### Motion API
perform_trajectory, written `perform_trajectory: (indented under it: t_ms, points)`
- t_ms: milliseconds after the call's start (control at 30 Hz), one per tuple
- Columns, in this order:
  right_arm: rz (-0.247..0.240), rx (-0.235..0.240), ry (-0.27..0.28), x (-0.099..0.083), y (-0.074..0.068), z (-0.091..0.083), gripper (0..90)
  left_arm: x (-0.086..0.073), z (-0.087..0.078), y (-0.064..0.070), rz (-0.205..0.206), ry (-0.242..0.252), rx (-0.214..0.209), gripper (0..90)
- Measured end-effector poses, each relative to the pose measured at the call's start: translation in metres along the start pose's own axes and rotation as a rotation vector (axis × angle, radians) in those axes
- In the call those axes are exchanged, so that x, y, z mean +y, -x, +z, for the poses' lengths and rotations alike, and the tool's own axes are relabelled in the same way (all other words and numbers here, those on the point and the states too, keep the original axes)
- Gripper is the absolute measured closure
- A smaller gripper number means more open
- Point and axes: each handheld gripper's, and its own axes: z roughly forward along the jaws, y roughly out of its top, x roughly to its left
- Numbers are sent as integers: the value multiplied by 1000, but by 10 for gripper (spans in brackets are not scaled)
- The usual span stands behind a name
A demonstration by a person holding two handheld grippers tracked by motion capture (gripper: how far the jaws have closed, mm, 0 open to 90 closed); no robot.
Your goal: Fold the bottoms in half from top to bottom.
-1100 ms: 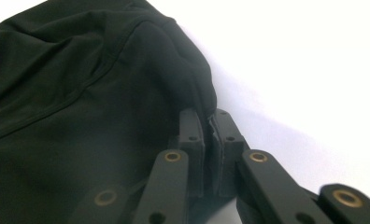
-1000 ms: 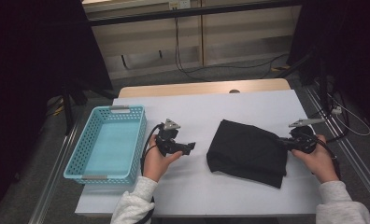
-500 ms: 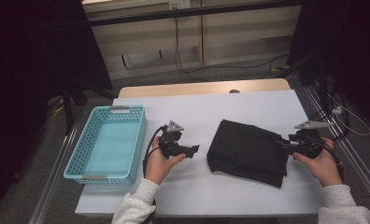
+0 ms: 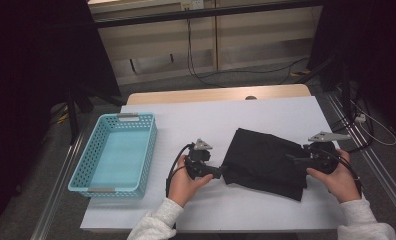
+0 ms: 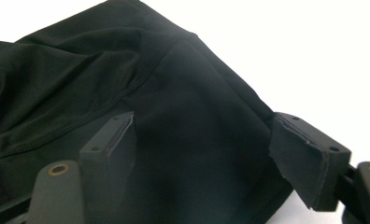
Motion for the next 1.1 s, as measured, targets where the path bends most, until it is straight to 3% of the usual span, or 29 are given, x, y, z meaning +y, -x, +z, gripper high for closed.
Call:
perform_trajectory:
  t_ms: [167,300,400,467,533,667,733,867,1100]
  points:
    - [-5,7,6,0,-4,-1,206,-4,5,9,-4,-30,1,373]
    - [-16,5,-1,-3,-5,-2,202,-6,6,13,30,-46,38,415]
    - [-7,6,9,-4,-6,-5,201,-6,7,19,20,-56,24,561]
    - [-6,2,16,-4,-5,-6,202,-6,7,20,25,-59,22,599]
    - [-5,-1,18,-4,-5,-7,203,-6,8,20,3,-59,9,690]
    - [-5,-9,23,-4,-5,-8,203,-8,8,21,-48,-54,-11,782]
    - [-7,-9,23,-4,-5,-7,203,-8,9,21,-54,-50,-13,820]
    - [-4,-7,33,-3,-6,-8,203,-8,8,18,-91,-64,-37,858]
    - [-2,-8,37,-4,-3,-10,202,-4,4,8,-130,-84,-32,865]
